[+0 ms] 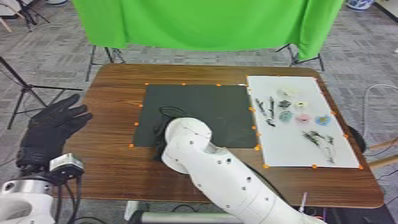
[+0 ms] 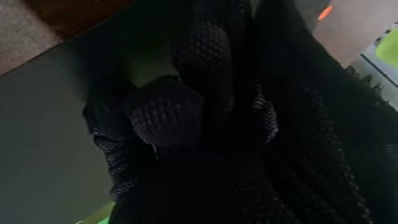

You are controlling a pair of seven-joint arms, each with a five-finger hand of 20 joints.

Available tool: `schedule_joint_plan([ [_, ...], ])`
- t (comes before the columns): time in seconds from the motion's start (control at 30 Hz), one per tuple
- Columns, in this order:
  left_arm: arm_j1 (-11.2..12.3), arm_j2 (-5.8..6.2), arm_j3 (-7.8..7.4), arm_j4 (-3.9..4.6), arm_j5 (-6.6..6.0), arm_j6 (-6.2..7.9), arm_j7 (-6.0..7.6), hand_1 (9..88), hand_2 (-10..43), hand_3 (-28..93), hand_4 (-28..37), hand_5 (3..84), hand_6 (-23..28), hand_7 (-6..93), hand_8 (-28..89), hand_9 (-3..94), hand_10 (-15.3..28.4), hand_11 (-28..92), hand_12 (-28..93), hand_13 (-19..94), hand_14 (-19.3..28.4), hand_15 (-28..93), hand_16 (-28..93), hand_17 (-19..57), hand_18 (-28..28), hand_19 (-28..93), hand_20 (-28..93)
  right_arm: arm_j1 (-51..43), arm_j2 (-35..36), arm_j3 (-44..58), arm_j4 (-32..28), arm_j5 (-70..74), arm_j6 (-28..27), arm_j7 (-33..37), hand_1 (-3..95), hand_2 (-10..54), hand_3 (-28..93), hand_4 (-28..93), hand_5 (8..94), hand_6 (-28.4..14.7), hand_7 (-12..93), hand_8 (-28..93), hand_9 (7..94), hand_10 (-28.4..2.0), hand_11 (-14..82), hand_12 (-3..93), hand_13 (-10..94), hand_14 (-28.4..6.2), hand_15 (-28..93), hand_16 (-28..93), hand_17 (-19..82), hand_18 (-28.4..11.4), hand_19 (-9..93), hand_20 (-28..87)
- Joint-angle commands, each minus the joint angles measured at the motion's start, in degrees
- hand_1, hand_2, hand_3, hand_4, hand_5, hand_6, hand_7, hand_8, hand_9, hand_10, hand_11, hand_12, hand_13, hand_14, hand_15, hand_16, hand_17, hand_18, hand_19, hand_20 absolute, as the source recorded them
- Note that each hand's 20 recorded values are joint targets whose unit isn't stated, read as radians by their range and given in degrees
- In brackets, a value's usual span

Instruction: Arrange flowers

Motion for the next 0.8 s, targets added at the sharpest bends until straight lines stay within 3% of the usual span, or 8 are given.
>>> schedule_joint_plan([
  [0.03,0.5,-0.81,-0.21,-0.13,0.16,-0.58,-1.28,24.8,3.8,83,-20.1,41.9,11.0,15.0,-10,39.3,20.2,27,10,29,26.6,49,-9,-6.4,23.4,60,-5,0.0,1.4,-2.3,0.1,1.1,5.2,0.4,45.0,-9.5,80,-28,83.0,-4.1,29,10,80.9,-14.4,52.6,26.6,79,-10.6,80,17,47,-25.8,93,62],
  [0.17,-0.2,-0.89,0.01,0.25,0.33,-1.16,-1.8,24.8,3.8,83,-20.0,42.0,11.1,15.0,-10,39.3,20.2,27,10,29,26.7,49,-9,-6.4,23.5,60,-5,0.9,2.7,-3.2,-0.1,3.7,8.7,0.6,43.4,-9.5,80,-28,82.3,-4.1,28,9,80.3,-14.9,53.1,24.9,79,-10.6,79,17,47,-25.6,93,62],
  [0.2,-0.4,-0.66,0.28,0.49,0.18,-1.1,-1.1,24.8,3.8,83,-20.0,42.0,11.1,14.9,-10,39.3,20.2,27,10,29,26.6,49,-9,-6.4,23.5,60,-5,1.9,3.6,-4.3,-0.4,4.9,11.0,0.4,42.9,-9.5,80,-28,82.0,-4.1,28,9,79.9,-15.0,53.1,24.5,78,-10.6,79,17,46,-25.5,93,62],
  [0.23,-0.5,-0.73,0.23,0.54,0.23,-1.2,-1.67,24.8,3.9,83,-20.0,41.9,11.1,15.0,-10,39.3,20.2,27,10,29,26.6,49,-9,-6.4,23.5,60,-5,2.1,4.1,-5.0,-0.6,5.5,12.8,0.1,42.4,-9.5,80,-28,81.7,-4.1,28,9,79.6,-15.1,53.1,24.0,78,-10.6,79,17,46,-25.4,93,61],
  [0.5,-0.7,-0.85,0.62,1.24,-0.02,-1.88,-0.68,24.8,3.9,83,-19.9,42.0,11.1,15.0,-10,39.3,20.2,27,10,29,26.6,49,-9,-6.4,23.5,60,-5,6.7,8.0,-11.0,-1.8,5.9,22.0,-1.0,34.2,-4.1,86,-28,77.5,-4.8,24,-3,75.3,-17.0,48.4,20.0,73,-11.7,79,15,42,-24.4,93,60],
  [0.6,-0.1,-0.93,0.48,1.13,-0.15,-1.51,0.2,24.8,3.9,83,-19.9,42.0,11.1,15.1,-10,39.3,20.2,27,10,29,26.6,49,-9,-6.4,23.5,60,-5,8.3,9.2,-13.1,-2.2,5.4,24.5,-1.8,30.8,-0.9,87,-28,75.7,-5.0,25,-13,73.1,-17.9,48.7,19.7,71,-12.3,80,14,41,-23.8,93,60],
  [0.7,0.8,-0.75,0.65,1.03,-0.74,-0.5,2.65,24.8,3.8,83,-20.0,42.1,11.1,15.1,-10,39.4,20.2,27,10,29,26.6,49,-9,-6.4,23.5,60,-5,11.1,10.6,-16.6,-2.5,3.1,25.9,-2.7,29.4,0.1,88,-28,74.5,-5.3,25,-14,71.7,-18.5,49.1,19.5,70,-13.0,80,14,39,-23.7,93,59],
  [0.8,1.4,-0.44,0.89,0.95,-1.04,0.05,3.94,24.9,3.8,83,-20.0,42.1,11.2,15.0,-10,39.3,20.1,27,10,29,26.6,49,-9,-6.4,23.5,60,-5,12.9,11.5,-19.3,-2.7,0.8,27.5,-3.5,28.3,0.6,89,-28,73.5,-5.5,26,-14,70.8,-18.9,49.5,19.2,69,-13.5,80,13,39,-23.8,93,59],
])
